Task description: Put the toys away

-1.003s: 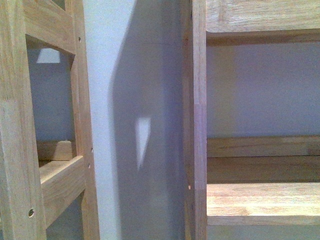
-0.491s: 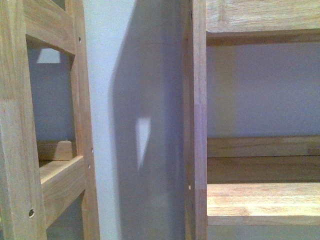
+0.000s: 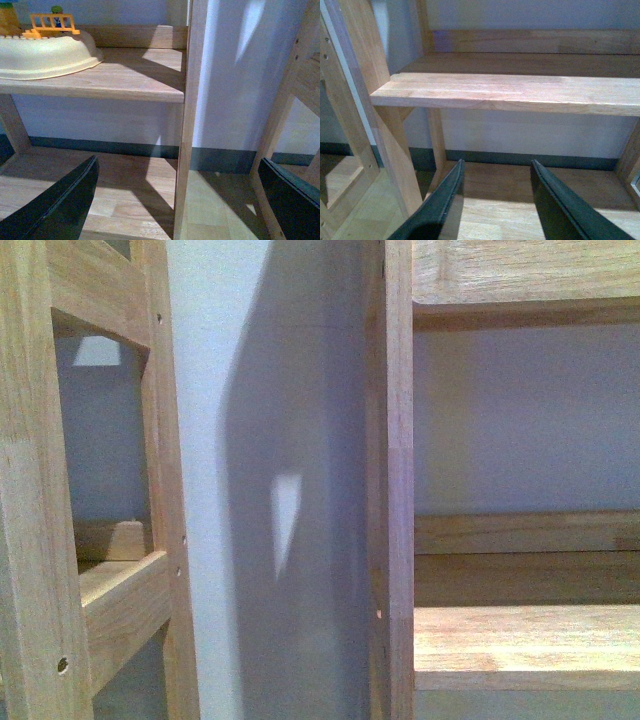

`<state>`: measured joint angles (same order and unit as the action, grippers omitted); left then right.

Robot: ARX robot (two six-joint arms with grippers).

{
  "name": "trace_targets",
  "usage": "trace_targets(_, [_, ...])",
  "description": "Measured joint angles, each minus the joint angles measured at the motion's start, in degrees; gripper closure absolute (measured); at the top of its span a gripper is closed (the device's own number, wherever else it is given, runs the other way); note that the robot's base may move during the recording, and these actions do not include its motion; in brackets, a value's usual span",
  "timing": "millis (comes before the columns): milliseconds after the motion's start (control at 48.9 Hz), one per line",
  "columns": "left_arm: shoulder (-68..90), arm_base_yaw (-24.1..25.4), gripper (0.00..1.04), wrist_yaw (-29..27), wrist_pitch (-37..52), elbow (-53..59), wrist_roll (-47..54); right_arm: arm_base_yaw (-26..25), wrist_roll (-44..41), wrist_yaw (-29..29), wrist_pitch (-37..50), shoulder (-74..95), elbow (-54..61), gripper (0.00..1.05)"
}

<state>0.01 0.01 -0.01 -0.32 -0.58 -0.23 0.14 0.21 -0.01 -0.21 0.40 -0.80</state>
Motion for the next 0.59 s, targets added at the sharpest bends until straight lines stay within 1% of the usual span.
trace_targets(61, [0.0,0.0,0.06,0.0,0.0,0.0,0.0,-0.02,0.0,0.0,0.0,-0.02,0.0,0.52])
trace_targets(102, [0.0,0.0,0.06,0.0,0.0,0.0,0.0,0.0,0.0,0.0,0.0,-0.02,0.0,0.45])
trace_targets(164, [0.0,0.0,0.06,0.0,0.0,0.0,0.0,0.0,0.0,0.0,0.0,-0.02,0.0,0.39])
trace_targets(266, [0.0,0.0,0.06,0.0,0.0,0.0,0.0,0.0,0.0,0.0,0.0,-0.02,0.0,0.23])
trace_targets(409, [0.0,0.0,0.06,0.0,0.0,0.0,0.0,-0.02,0.02,0.0,0.0,-0.02,0.0,0.06])
trace_targets(593, [0.0,0.0,0.06,0.0,0.0,0.0,0.0,-0.02,0.0,0.0,0.0,-0.02,0.0,0.06])
